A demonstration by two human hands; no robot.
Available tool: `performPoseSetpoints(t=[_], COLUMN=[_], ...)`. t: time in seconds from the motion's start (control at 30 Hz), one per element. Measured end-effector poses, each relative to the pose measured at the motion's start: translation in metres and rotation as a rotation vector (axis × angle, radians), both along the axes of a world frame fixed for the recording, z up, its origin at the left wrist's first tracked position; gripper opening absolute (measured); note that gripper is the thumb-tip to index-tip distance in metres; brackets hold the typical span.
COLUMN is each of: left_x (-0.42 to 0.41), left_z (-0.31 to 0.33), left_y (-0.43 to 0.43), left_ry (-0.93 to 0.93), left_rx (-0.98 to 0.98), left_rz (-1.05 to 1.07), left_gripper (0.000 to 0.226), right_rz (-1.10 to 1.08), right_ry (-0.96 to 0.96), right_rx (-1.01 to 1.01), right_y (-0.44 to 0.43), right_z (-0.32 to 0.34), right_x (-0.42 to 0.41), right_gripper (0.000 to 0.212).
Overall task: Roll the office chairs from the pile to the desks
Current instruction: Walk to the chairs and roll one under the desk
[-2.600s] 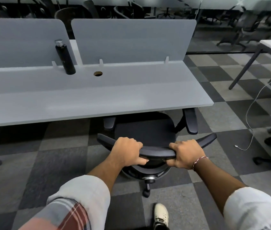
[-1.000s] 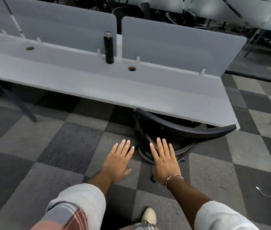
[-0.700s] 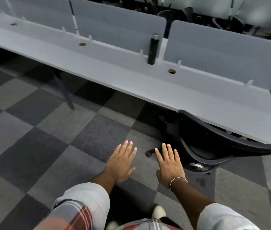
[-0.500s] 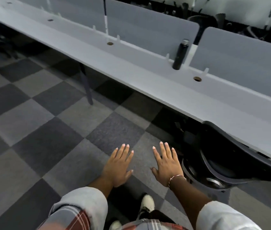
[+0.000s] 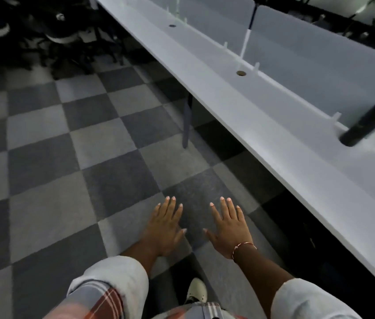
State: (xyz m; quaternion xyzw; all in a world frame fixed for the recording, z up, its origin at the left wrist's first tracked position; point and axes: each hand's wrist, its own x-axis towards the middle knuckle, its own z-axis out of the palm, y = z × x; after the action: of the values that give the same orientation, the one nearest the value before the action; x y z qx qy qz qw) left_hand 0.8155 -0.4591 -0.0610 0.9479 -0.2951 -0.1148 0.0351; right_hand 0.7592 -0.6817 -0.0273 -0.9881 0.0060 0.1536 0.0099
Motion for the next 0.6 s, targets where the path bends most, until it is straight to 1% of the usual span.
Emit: performPoseSetpoints(t=[0.1,0.2,0.4,0.53,0.6], left_x=[0.030,0.057,0.123,0.192,0.228], left_z=[-0.001,-0.001,-0.007,-0.011,-0.010], left_y=[-0.006,-0.003,0.026,0.059,0.077], left_ry=[-0.024,0.002,0.011,0.035,0.024], left_rx=[-0.015,-0.012,-0.052,-0.068,-0.060], left_rz=[0.141,0.248,0.361,0.378,0.395], left_gripper=[0.072,0.072,0.072,0.085,0.088], right_rz=[0.066,0.134,0.221,0.256,0.271], right_ry=[0.009,0.037,0.009,-0.004,-0.018], right_rx=[0.007,-0.003,0.031,0.063,0.064], right_y=[-0.011,-0.011,0.014,0.051,0.071], right_z=[0.001,0.001,-0.005,-0.013,-0.013], right_x=[0.049,0.098,0.195,0.277,0.314], right_gripper=[0.080,0.081,0.080,0.087,0.084])
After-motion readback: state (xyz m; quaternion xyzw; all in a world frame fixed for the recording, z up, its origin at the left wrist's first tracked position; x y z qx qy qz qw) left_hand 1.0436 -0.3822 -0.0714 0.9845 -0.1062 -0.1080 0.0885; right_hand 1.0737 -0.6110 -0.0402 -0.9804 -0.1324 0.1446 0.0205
